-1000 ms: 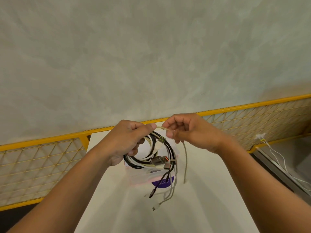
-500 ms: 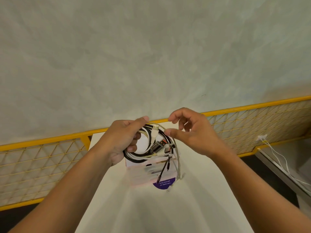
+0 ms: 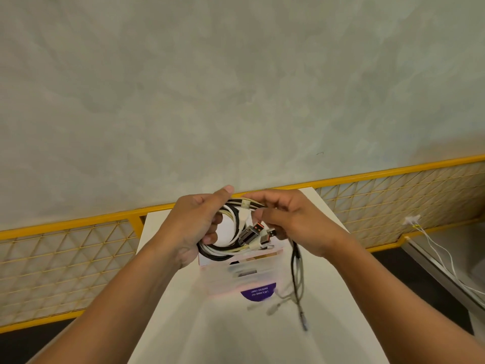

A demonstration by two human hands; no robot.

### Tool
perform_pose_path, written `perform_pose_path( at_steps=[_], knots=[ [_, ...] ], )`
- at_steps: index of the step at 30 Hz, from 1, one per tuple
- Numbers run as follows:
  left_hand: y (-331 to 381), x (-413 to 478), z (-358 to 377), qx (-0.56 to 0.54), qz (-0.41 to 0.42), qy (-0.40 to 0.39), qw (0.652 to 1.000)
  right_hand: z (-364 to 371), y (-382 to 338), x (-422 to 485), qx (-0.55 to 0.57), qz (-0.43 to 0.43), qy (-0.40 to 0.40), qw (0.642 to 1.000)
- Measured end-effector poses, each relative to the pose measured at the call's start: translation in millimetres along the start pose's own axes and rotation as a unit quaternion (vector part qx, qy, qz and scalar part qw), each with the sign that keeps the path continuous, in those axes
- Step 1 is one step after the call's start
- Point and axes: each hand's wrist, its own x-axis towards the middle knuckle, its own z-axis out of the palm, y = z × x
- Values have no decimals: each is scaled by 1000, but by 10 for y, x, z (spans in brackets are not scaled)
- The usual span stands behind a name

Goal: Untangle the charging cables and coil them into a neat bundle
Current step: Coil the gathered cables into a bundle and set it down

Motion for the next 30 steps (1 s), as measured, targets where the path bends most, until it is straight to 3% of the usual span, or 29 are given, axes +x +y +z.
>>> perform_pose_path(
  at_steps=[6,11,18,20,23,30],
  knots=[
    [-9,5,4,-36,-14,-1,999,4,-68,-160,-26,-35,37,998],
    [34,69,17,-113,-48,1,993,-4,-72,-239,-74,-52,-1,996],
    [0,132,38,-206,-114,15,972,-47,27,-242,11,-7,-37,999],
    [-20,140,53,-183,-93,48,978,12,16,-246,29,-4,-34,999],
    [-23,156,115,-119,-27,119,985,158,-35,-225,51,2,32,998],
    [0,138,255,-108,90,215,967,360,13,-33,161,14,144,976]
  ],
)
